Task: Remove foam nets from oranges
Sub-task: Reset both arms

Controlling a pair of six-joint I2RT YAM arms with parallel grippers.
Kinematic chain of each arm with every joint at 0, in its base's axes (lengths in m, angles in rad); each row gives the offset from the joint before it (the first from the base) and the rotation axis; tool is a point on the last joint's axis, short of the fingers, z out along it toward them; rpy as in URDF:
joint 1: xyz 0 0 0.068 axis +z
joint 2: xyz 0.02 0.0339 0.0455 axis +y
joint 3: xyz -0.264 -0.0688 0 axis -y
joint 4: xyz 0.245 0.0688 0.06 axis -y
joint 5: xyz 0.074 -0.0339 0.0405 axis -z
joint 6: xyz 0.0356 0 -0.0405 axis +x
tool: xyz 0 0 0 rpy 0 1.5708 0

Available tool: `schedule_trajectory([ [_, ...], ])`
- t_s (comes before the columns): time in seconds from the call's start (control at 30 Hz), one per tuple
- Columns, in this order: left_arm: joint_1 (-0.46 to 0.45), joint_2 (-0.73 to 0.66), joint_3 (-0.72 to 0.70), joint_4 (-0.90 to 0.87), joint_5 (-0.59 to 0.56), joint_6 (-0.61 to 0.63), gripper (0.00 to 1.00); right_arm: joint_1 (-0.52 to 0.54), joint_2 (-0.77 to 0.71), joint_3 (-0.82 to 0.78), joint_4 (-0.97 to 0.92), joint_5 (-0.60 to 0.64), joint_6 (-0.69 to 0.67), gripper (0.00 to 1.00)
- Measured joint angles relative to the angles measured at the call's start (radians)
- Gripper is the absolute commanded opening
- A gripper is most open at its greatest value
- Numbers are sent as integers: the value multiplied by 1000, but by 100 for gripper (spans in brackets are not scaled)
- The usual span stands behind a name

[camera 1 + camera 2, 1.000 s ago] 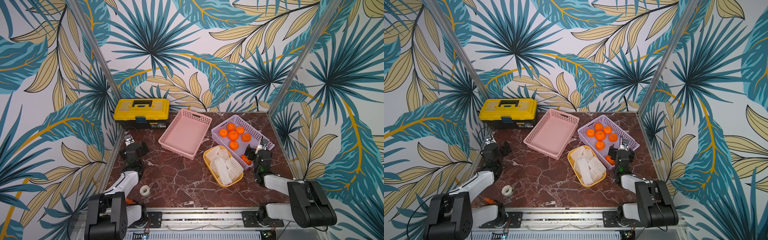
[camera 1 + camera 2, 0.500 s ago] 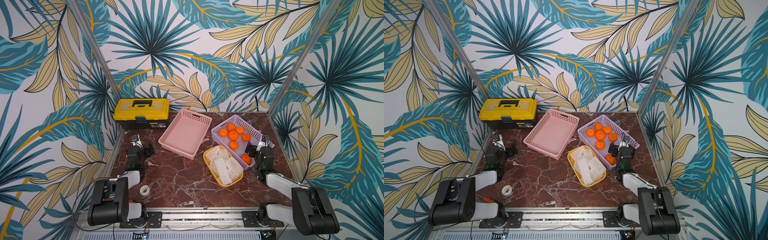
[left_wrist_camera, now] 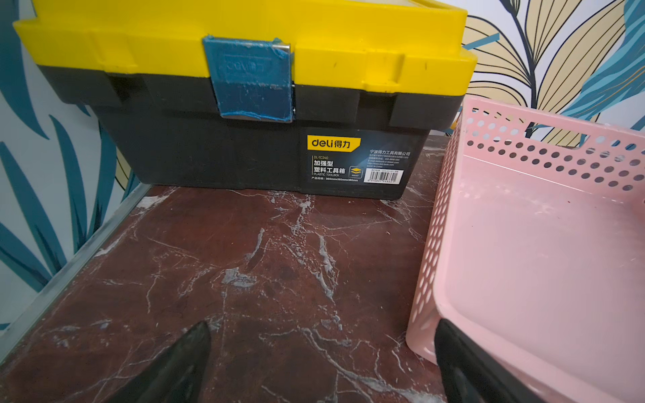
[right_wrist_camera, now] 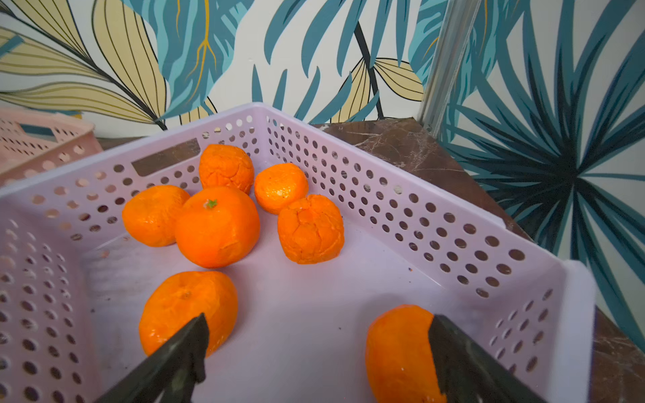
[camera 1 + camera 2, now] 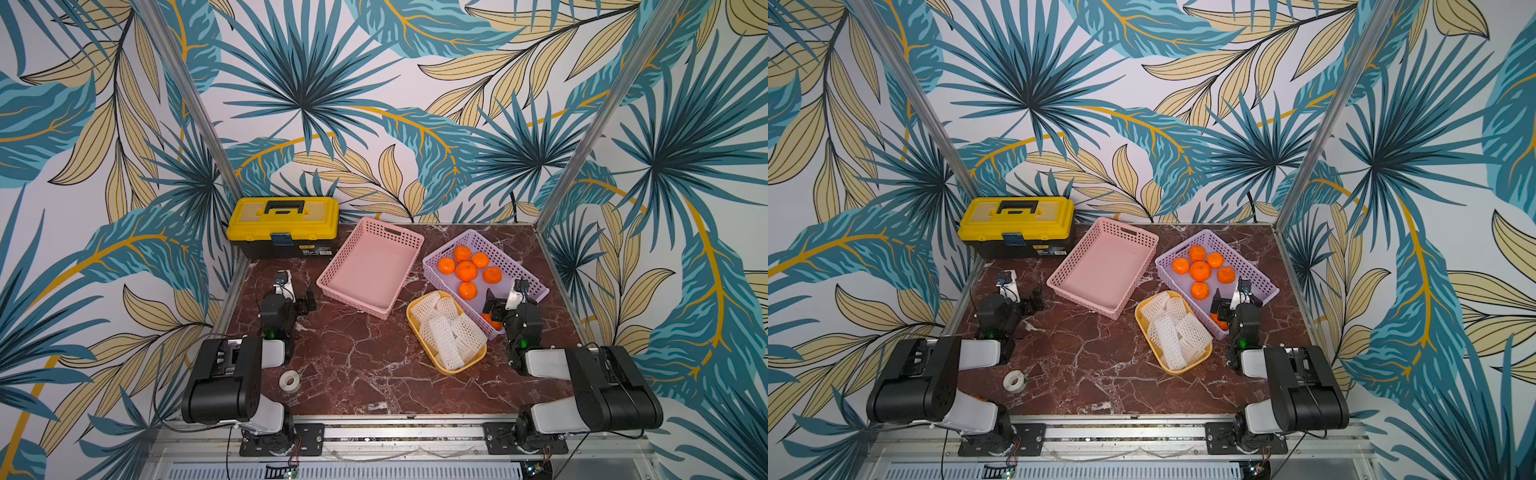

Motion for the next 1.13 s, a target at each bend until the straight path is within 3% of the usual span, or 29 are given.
schedule_trajectory([
  [0.27, 0, 5, 13, -12, 3, 1, 100, -2, 33, 12, 44, -24, -14, 100],
  [0.5, -4, 9, 31, -30, 2, 2, 100, -8, 39, 124, -90, -11, -5, 100],
  [1.13, -17, 10, 31, -42, -9, 16, 100, -10, 40, 126, -127, -40, -6, 100],
])
